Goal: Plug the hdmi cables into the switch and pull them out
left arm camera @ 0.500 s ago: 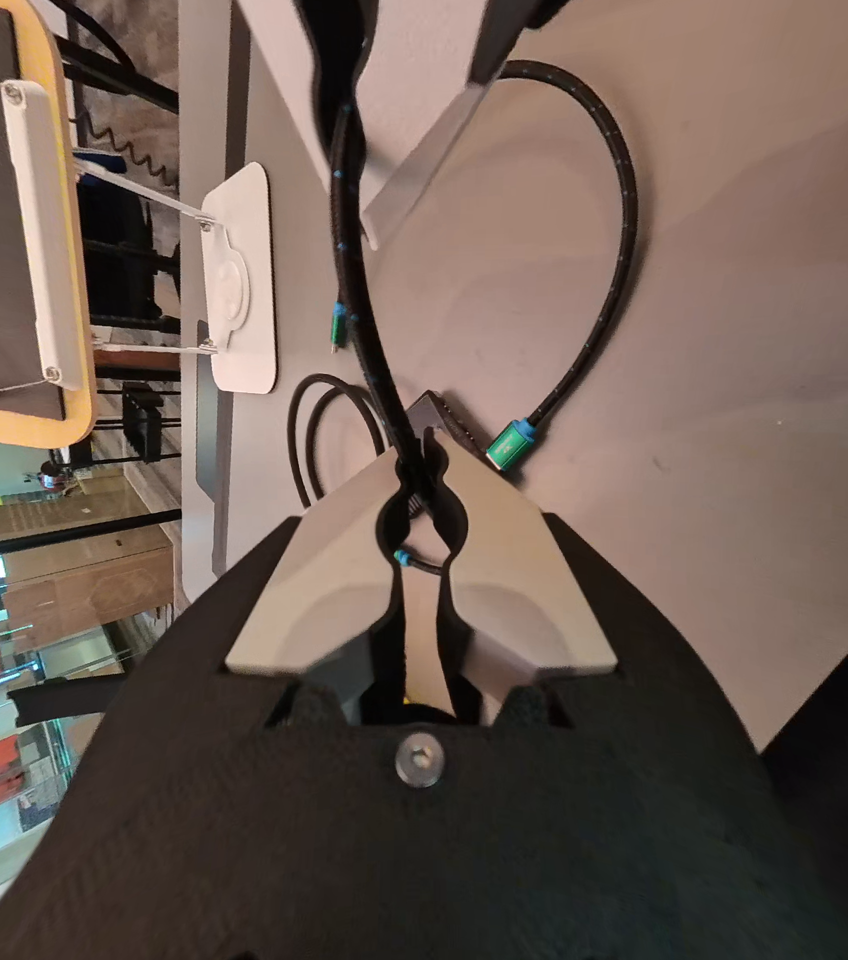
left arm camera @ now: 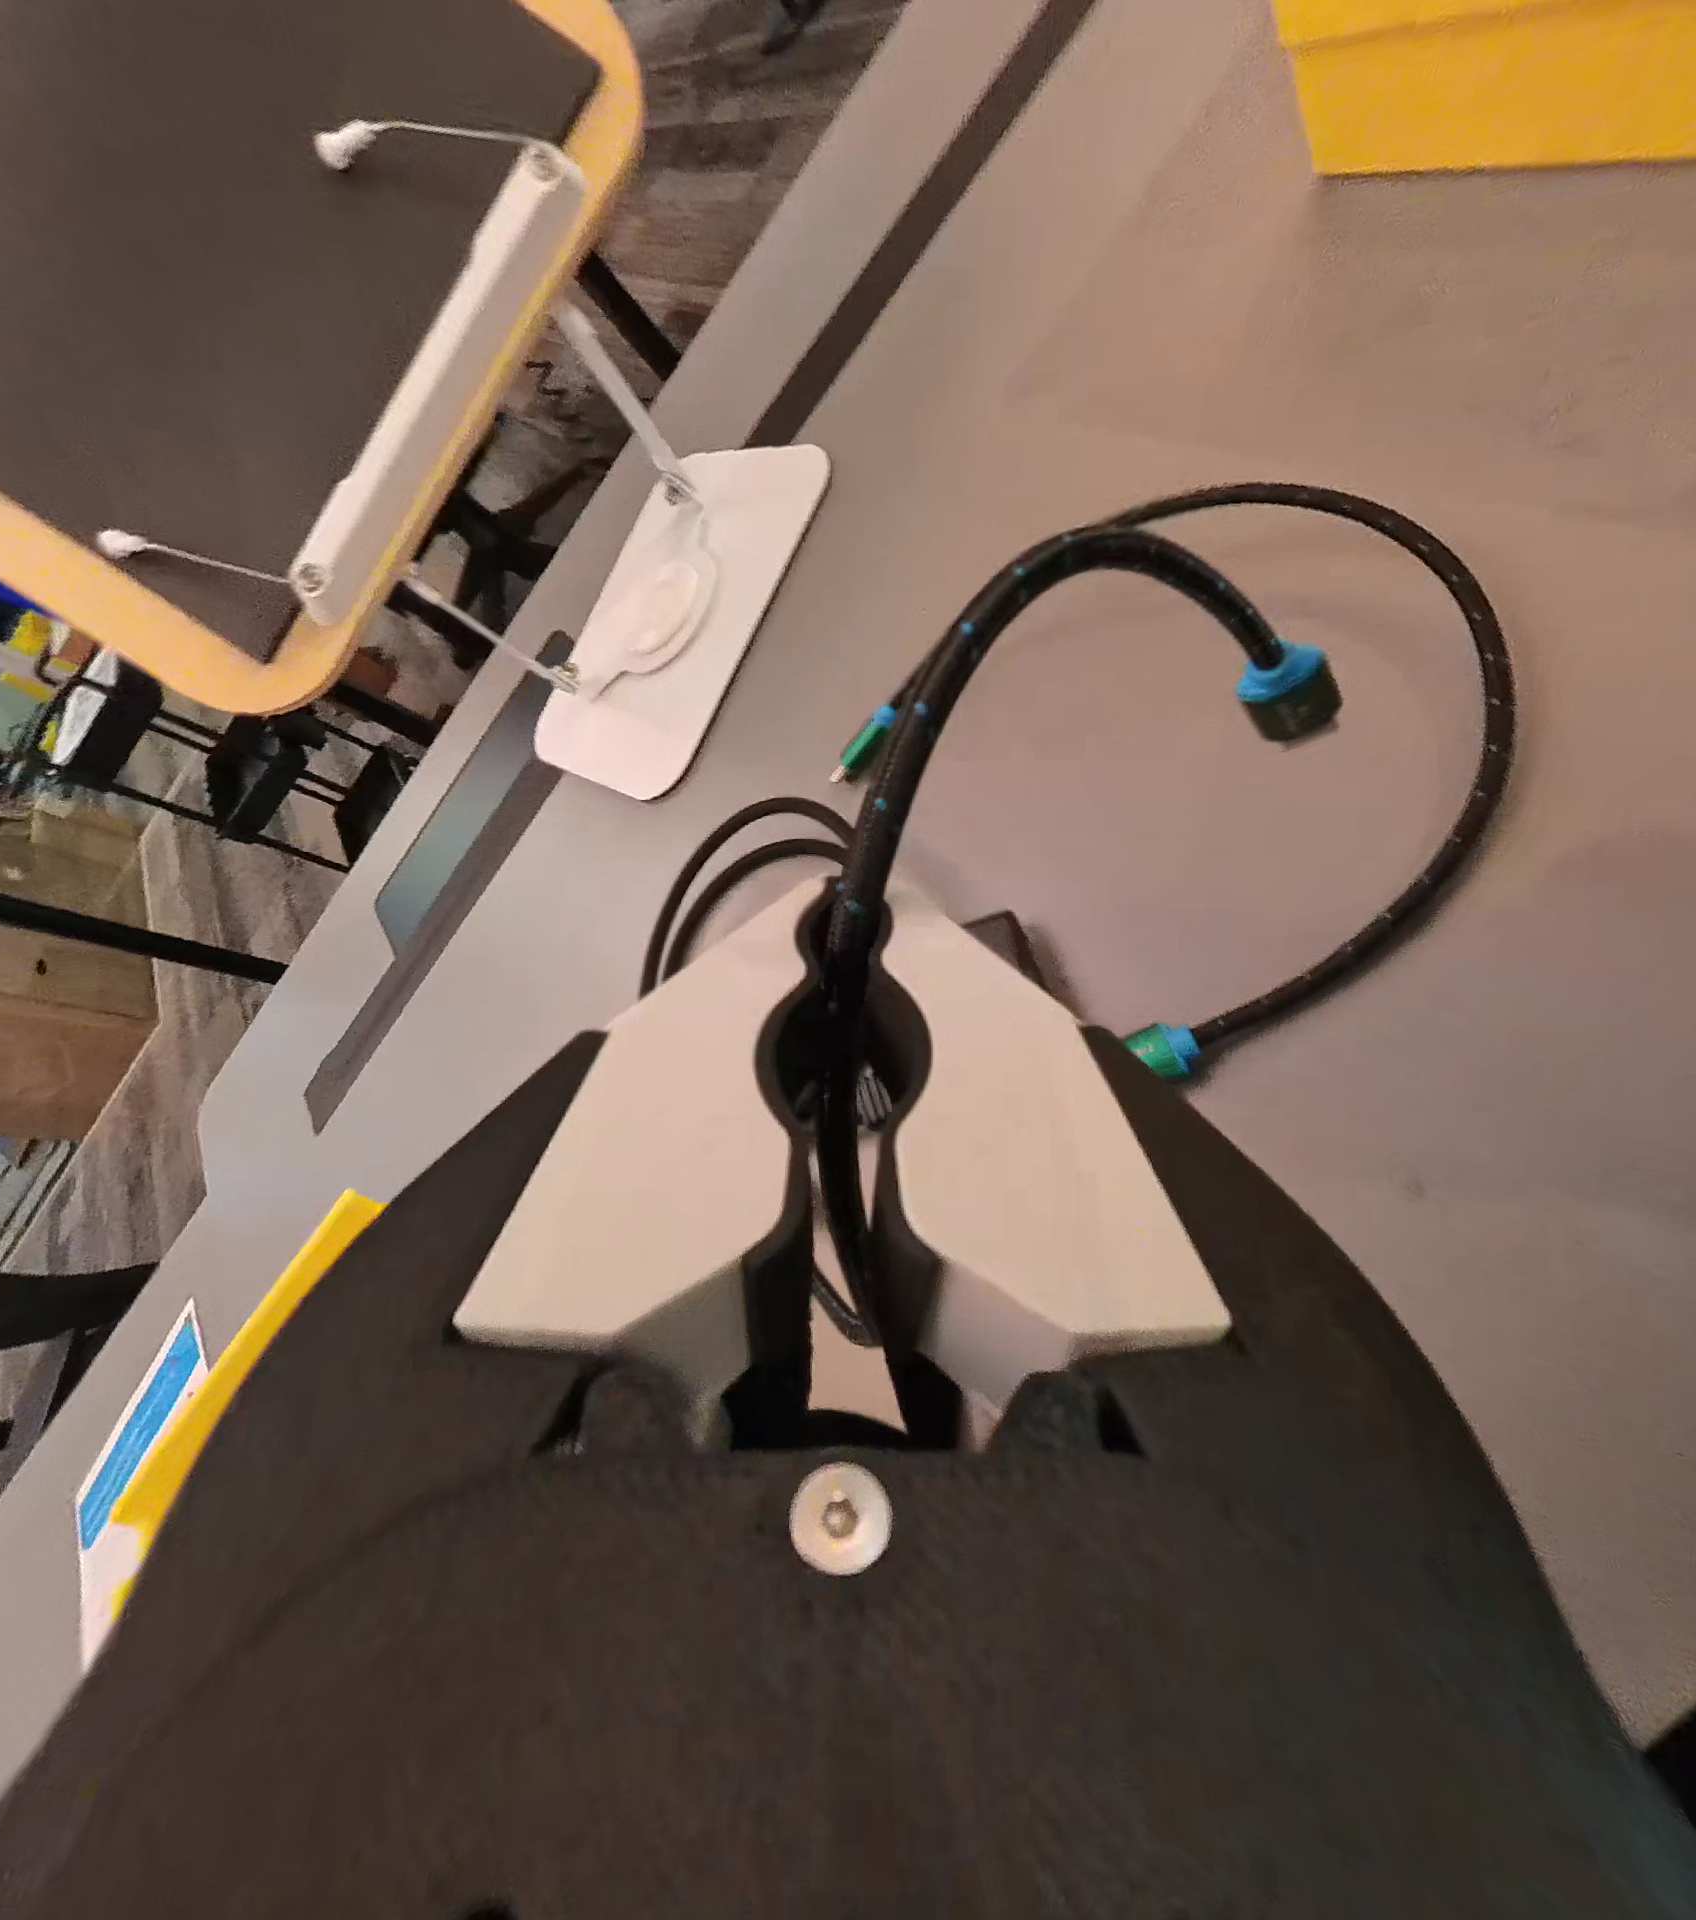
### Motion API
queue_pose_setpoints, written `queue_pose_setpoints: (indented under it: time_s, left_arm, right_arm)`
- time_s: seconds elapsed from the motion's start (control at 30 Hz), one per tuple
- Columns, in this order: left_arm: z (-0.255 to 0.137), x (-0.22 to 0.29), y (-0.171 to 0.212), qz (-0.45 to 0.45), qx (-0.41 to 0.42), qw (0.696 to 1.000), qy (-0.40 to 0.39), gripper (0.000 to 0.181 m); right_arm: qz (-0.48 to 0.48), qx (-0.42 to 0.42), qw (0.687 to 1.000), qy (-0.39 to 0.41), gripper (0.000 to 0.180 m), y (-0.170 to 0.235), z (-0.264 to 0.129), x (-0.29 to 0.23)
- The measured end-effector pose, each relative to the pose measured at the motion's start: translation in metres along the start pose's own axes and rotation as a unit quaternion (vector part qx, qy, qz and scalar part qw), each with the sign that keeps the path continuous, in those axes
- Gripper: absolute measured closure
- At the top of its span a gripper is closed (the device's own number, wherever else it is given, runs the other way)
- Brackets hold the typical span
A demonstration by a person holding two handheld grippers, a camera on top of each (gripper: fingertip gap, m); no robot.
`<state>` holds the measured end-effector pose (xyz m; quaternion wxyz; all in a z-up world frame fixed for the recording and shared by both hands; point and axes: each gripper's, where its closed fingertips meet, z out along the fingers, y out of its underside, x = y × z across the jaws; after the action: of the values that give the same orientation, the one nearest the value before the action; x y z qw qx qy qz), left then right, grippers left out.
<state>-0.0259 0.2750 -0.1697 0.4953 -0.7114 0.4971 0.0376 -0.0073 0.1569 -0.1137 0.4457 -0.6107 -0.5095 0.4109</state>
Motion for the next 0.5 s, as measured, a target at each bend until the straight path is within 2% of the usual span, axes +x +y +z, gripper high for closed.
queue_pose_setpoints:
  time_s: [0.1,0.17,0.27,0.3,0.37,0.5]
  left_arm:
    - [-0.003,-0.014,-0.006,-0.020,0.024,0.999,-0.034,0.181]
    - [-0.005,-0.020,-0.009,-0.011,0.033,0.998,-0.061,0.181]
    - [-0.008,-0.019,-0.012,0.017,0.044,0.994,-0.096,0.181]
    - [-0.009,-0.018,-0.014,0.026,0.049,0.993,-0.106,0.181]
    - [-0.009,-0.012,-0.018,0.035,0.060,0.991,-0.111,0.181]
    - [-0.004,0.001,-0.021,0.054,0.070,0.990,-0.110,0.181]
  right_arm:
    - [0.118,0.017,0.993,-0.004,0.148,0.014,0.016,0.018]
    - [0.203,0.078,0.976,-0.006,0.126,0.012,0.020,0.037]
    - [0.332,0.224,0.916,0.002,0.115,0.000,0.005,0.079]
    - [0.360,0.257,0.897,-0.008,0.116,-0.001,0.000,0.087]
    - [0.384,0.279,0.880,0.015,0.109,0.006,-0.006,0.102]
    - [0.414,0.341,0.843,0.036,0.120,0.016,-0.020,0.125]
